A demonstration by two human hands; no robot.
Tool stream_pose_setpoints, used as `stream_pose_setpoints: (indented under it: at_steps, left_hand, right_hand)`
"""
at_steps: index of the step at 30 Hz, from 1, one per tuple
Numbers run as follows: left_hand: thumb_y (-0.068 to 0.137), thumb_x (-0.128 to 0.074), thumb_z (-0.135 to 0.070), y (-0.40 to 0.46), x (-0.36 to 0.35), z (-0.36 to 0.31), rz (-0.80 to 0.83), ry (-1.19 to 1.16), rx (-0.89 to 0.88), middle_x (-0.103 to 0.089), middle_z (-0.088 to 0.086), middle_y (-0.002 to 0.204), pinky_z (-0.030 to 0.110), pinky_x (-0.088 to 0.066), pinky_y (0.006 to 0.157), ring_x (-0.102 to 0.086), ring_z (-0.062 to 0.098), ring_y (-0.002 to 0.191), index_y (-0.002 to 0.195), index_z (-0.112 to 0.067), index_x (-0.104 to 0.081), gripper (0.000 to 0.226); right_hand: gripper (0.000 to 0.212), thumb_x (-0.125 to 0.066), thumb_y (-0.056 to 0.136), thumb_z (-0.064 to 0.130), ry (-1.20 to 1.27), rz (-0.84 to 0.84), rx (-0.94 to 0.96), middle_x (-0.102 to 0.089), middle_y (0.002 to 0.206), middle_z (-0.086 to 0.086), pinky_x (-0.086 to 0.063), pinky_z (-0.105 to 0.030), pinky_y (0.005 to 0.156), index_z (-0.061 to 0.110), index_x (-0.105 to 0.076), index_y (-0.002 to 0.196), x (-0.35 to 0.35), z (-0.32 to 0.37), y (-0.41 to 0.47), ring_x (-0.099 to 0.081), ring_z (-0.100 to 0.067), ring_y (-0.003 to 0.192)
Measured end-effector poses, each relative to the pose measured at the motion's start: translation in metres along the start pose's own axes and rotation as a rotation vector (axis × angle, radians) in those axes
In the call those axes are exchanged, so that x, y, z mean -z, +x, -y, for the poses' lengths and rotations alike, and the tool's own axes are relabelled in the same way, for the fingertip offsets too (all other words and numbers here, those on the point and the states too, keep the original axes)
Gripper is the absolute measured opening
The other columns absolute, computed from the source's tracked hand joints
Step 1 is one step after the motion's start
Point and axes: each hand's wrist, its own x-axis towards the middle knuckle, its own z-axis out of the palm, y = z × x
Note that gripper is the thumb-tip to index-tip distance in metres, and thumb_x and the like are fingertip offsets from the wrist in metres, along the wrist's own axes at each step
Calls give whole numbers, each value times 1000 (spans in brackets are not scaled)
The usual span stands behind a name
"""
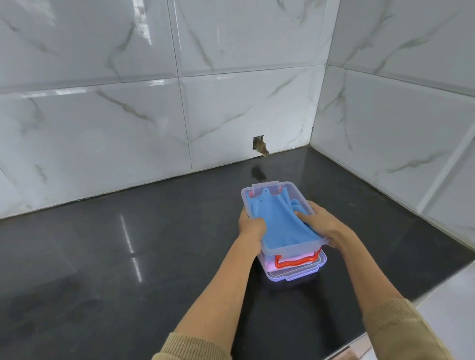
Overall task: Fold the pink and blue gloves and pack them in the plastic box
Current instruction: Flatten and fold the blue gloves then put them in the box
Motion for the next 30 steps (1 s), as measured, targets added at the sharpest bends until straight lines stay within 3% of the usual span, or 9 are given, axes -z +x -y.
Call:
stream_pose_setpoints:
  at_steps: [4, 7, 10, 14, 19, 22, 24, 28, 30]
  left_hand:
    - [96, -53, -20, -1, 1, 1, -43, 83, -91, -58, 9, 127, 39, -52, 93, -59, 25, 112, 132, -16, -47, 36]
    - [100, -41, -35, -4, 3, 6, 82, -129, -33, -61, 10, 124, 44, -52, 96, -61, 28, 110, 130, -17, -48, 36]
    - [101, -33, -38, -3, 5, 11, 105, -193, -28, -62, 12, 124, 47, -51, 97, -61, 31, 111, 131, -17, -48, 39]
    - [102, -39, -31, -1, 6, 7, 27, -178, -29, -61, 8, 123, 43, -54, 91, -62, 28, 107, 132, -22, -49, 33]
    - [96, -52, -13, 5, 9, -2, -116, 43, -78, -60, 11, 125, 34, -53, 81, -62, 26, 106, 127, -14, -52, 31]
    - [92, -59, -13, 7, 17, -6, -154, 156, -117, -59, 12, 125, 36, -53, 86, -62, 27, 108, 124, -11, -51, 32]
    - [91, -63, -21, 5, 26, -2, -106, 141, -108, -59, 10, 126, 36, -53, 87, -61, 26, 108, 127, -12, -49, 40]
    - [93, -56, -37, -5, 38, 15, 226, -133, 45, -61, 9, 127, 46, -49, 100, -61, 26, 113, 132, -19, -47, 44]
    - [93, -52, -42, -5, 39, 27, 327, -195, 29, -64, 7, 125, 47, -49, 100, -62, 26, 113, 128, -24, -50, 39]
  right_hand:
    - [39, -52, 90, 46, -7, 16, 41, -64, 115, -5, -57, -37, 87, 20, -51, 119, 0, 1, -1, -66, -24, 99]
    - [37, -52, 88, 52, 174, 94, 50, -70, 106, -2, -58, -27, 71, 22, -57, 110, -1, 3, -10, -70, -21, 93]
    - [35, -64, 84, 41, 137, 40, 54, -65, 113, -6, -57, -25, 67, 24, -51, 111, -2, 0, -10, -67, -23, 96]
    - [23, -59, 91, 28, 185, 13, -8, -63, 112, -4, -57, -24, 62, 24, -47, 111, -3, 0, -6, -66, -23, 95]
    - [19, -58, 92, 25, 211, -7, -8, -61, 110, -3, -55, -24, 58, 28, -45, 106, -13, 3, -10, -66, -22, 92]
    - [16, -57, 92, 31, 297, 108, 38, -66, 108, -3, -58, -26, 62, 26, -51, 106, -16, 4, -13, -70, -20, 90]
    - [23, -51, 94, 38, 375, 174, 47, -70, 104, -3, -58, -29, 66, 22, -58, 109, -18, 3, -16, -71, -21, 91]
    - [32, -48, 91, 50, 186, -35, 33, -72, 104, -3, -59, -36, 77, 23, -62, 102, -10, -6, -14, -71, -20, 90]
    - [31, -44, 94, 45, 291, 36, 38, -74, 102, -5, -60, -35, 72, 21, -62, 101, -10, -19, -17, -72, -22, 89]
